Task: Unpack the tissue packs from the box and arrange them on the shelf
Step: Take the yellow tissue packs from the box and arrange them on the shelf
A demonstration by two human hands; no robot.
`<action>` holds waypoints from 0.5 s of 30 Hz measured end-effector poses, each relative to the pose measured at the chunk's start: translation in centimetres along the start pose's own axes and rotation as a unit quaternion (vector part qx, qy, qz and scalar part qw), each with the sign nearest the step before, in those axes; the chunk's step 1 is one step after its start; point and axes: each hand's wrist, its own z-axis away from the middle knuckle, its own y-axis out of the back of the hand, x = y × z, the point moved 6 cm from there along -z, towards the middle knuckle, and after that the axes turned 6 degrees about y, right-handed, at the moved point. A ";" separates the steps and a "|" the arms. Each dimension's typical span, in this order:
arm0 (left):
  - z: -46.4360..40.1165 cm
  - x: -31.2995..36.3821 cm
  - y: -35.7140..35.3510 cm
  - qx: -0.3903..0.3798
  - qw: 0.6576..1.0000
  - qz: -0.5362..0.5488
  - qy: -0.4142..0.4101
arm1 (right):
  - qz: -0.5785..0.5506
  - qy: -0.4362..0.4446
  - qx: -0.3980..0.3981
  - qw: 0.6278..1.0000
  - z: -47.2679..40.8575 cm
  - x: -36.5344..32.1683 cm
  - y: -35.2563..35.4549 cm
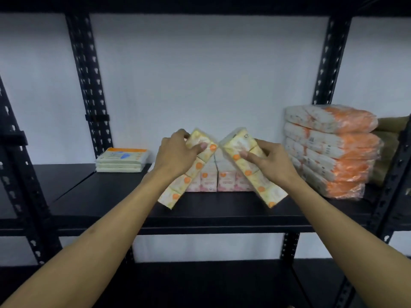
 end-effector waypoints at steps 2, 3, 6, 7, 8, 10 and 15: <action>-0.4 0.2 0.7 -0.001 0.995 0.100 0.024 | -0.067 -0.015 0.040 0.997 -0.3 -0.6 -0.5; -0.4 0.2 0.7 -0.009 0.991 0.129 0.018 | -0.089 -0.027 0.049 0.994 -0.3 -0.6 -1.2; 0.3 0.2 -0.3 -0.059 0.991 0.119 -0.028 | -0.116 -0.064 0.055 0.990 0.2 0.1 -2.9; 0.3 0.2 -0.4 -0.071 0.992 0.101 -0.039 | -0.124 -0.071 0.054 0.988 0.3 0.3 -3.1; 0.4 0.4 -0.3 -0.078 0.992 0.086 -0.045 | -0.136 -0.076 0.049 0.987 0.4 0.3 -3.0; -0.1 0.5 0.1 -0.090 0.993 0.054 -0.056 | -0.146 -0.078 0.031 0.986 0.4 0.1 -2.6; -1.4 2.7 1.1 -0.055 0.980 -0.112 -0.153 | -0.093 0.002 -0.039 0.995 -1.3 -1.9 -1.1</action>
